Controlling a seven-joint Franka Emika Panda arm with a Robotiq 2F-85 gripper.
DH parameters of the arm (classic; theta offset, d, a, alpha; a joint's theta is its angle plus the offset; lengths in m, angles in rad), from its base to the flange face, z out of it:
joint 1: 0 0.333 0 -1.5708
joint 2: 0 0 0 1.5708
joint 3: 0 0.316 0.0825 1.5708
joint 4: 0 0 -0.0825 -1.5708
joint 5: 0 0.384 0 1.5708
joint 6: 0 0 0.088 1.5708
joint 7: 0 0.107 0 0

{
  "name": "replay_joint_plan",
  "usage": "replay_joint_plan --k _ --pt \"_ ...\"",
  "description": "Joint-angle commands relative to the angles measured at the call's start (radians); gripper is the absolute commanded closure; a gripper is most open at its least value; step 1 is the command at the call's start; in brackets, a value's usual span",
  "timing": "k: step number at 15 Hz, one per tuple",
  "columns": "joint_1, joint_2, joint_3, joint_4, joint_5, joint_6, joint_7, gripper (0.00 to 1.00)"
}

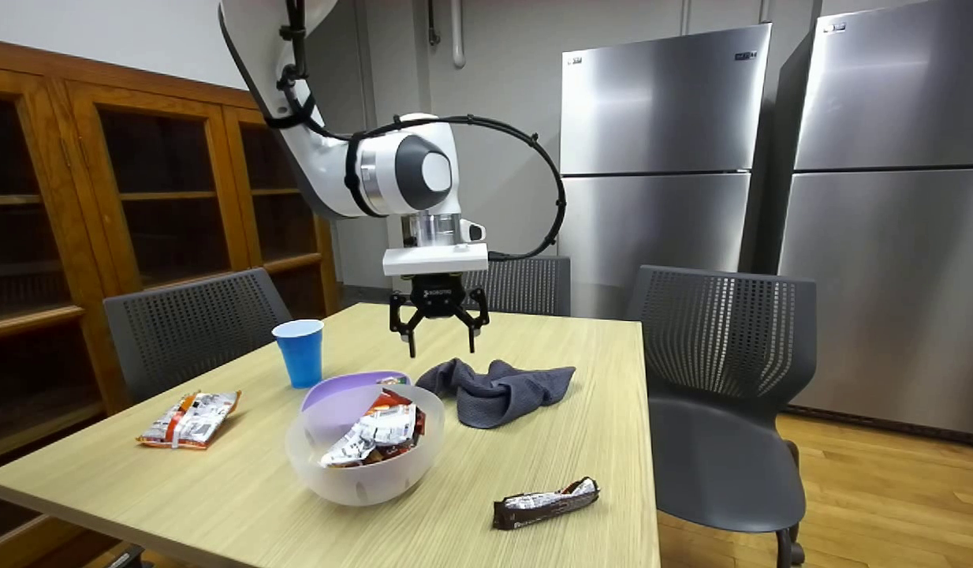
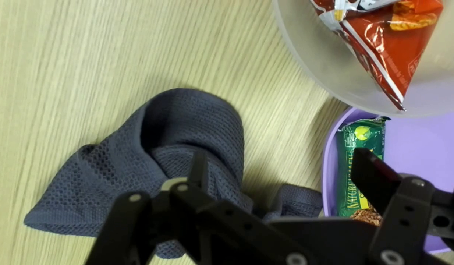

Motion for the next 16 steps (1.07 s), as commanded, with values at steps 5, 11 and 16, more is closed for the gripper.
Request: replay_joint_plan --k 5,11,16 --pt "-0.008 -0.012 -0.008 -0.019 -0.009 0.032 0.044 0.00" --pt "-0.067 -0.024 -0.041 -0.056 0.058 0.080 0.096 0.00" --pt "-0.130 -0.046 -0.071 -0.116 0.116 0.090 0.105 0.00"
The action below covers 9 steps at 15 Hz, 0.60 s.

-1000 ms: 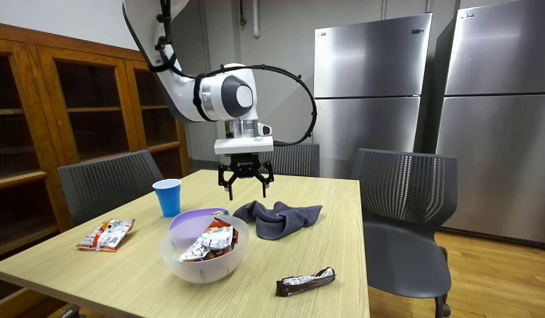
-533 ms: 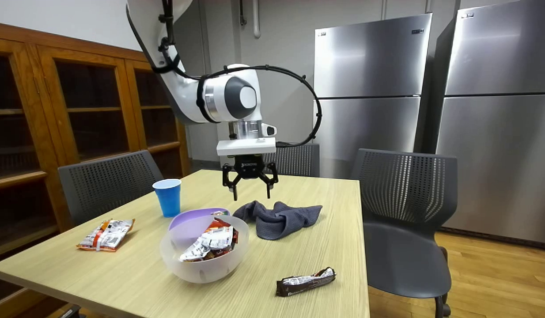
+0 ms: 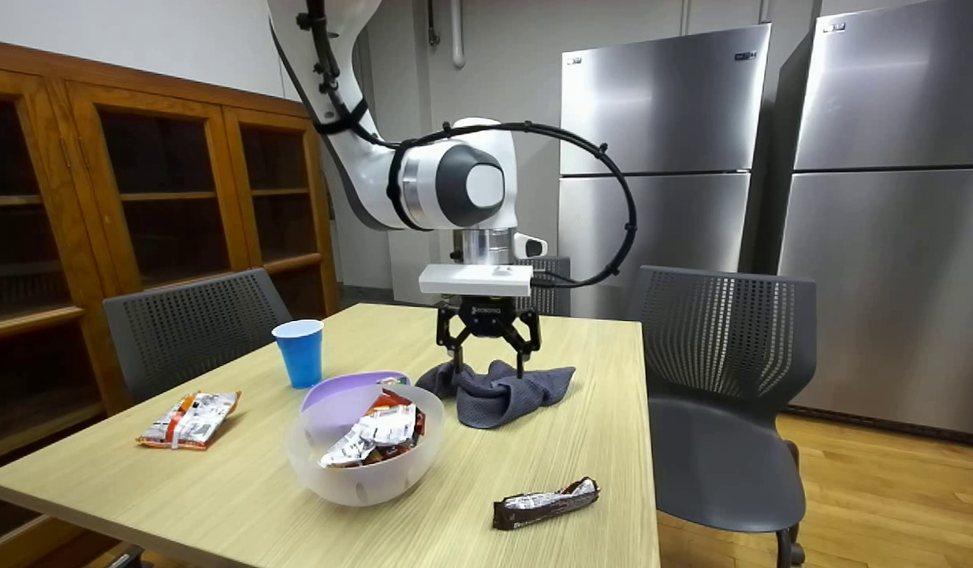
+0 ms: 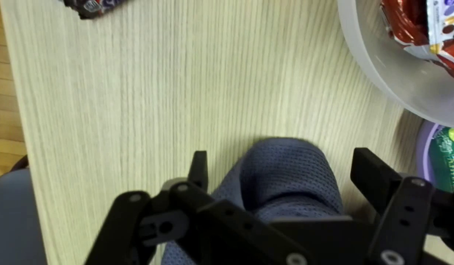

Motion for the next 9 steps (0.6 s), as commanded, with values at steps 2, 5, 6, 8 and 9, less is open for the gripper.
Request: replay_joint_plan --k 2,5,6,8,9 --pt "-0.038 -0.058 -0.029 -0.092 0.023 0.035 0.046 0.00" --pt "-0.047 -0.068 -0.063 -0.121 0.019 0.058 0.095 0.00" --pt "-0.056 -0.073 -0.069 -0.129 0.026 0.054 0.097 0.00" --pt "-0.059 -0.074 -0.090 -0.140 0.017 0.051 0.117 0.00" --pt "-0.061 -0.073 -0.100 -0.145 0.012 0.049 0.125 0.00"
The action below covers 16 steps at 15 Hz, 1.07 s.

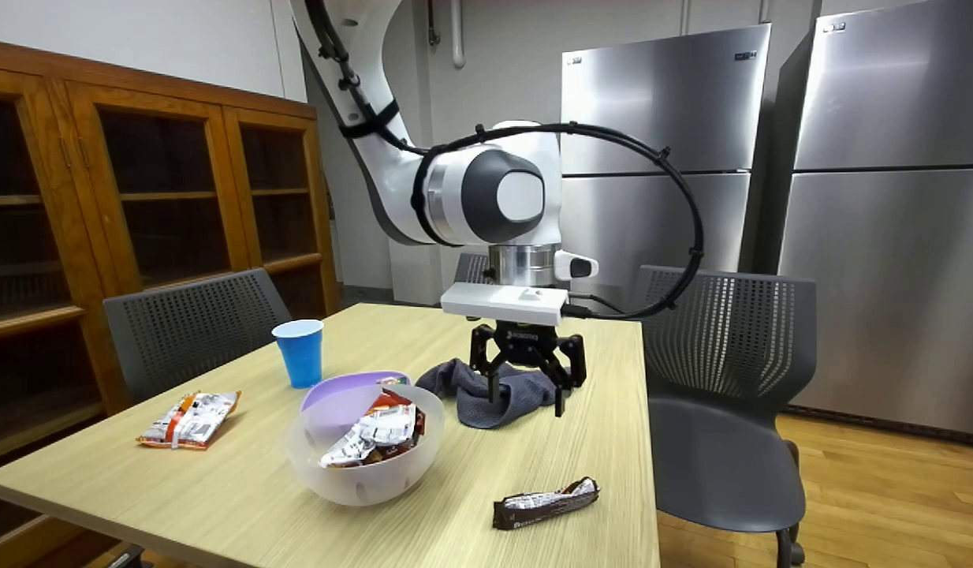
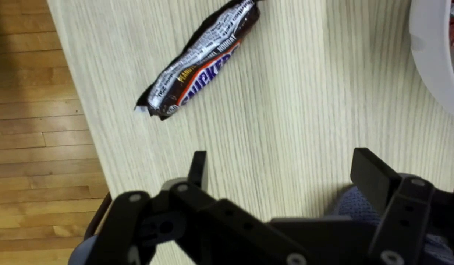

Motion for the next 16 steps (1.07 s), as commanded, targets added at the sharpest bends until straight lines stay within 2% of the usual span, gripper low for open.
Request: replay_joint_plan --k 1,8,12,16 --pt "-0.012 -0.045 -0.024 -0.056 -0.005 0.008 0.049 0.00" --pt "-0.022 0.005 -0.062 -0.045 0.005 -0.003 0.121 0.00" --pt "-0.018 0.055 -0.049 -0.036 0.038 -0.006 0.190 0.00" --pt "-0.024 0.067 -0.045 -0.038 0.040 -0.003 0.173 0.00"
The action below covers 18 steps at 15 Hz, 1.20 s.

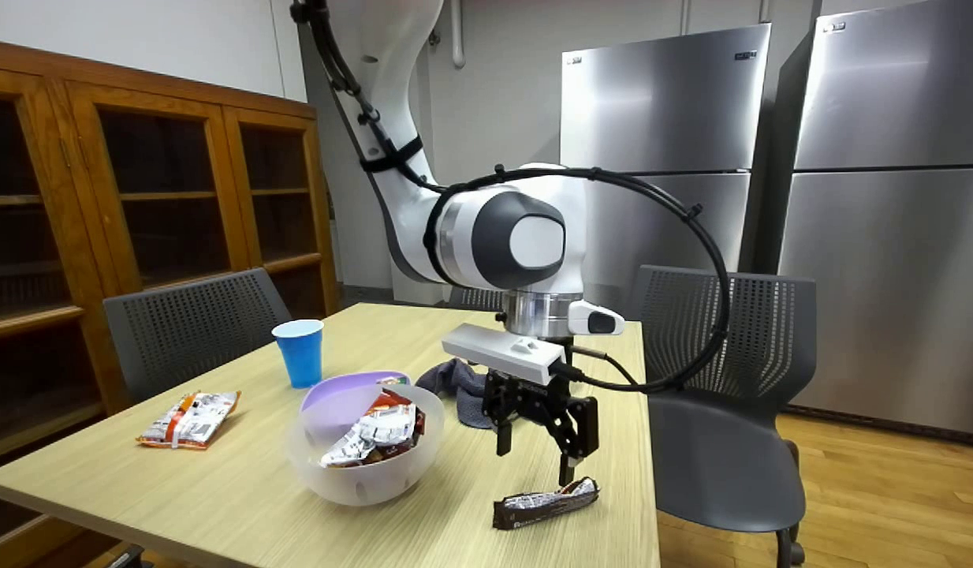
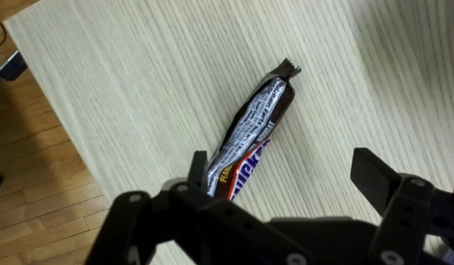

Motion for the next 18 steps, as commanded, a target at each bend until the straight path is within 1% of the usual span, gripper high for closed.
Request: replay_joint_plan --k 1,8,9,13,16,18 --pt "-0.006 0.001 0.007 0.002 -0.005 -0.002 0.008 0.00" --pt "-0.006 0.002 0.006 0.001 -0.003 0.001 0.014 0.00" --pt "-0.012 -0.029 -0.002 -0.025 -0.007 -0.004 0.005 0.00" --pt "-0.029 -0.045 -0.022 -0.053 -0.003 0.004 0.000 0.00" --pt "-0.050 -0.041 -0.026 -0.056 0.007 -0.001 -0.009 0.00" --pt "-0.070 -0.036 -0.015 -0.055 0.027 0.004 -0.016 0.00"
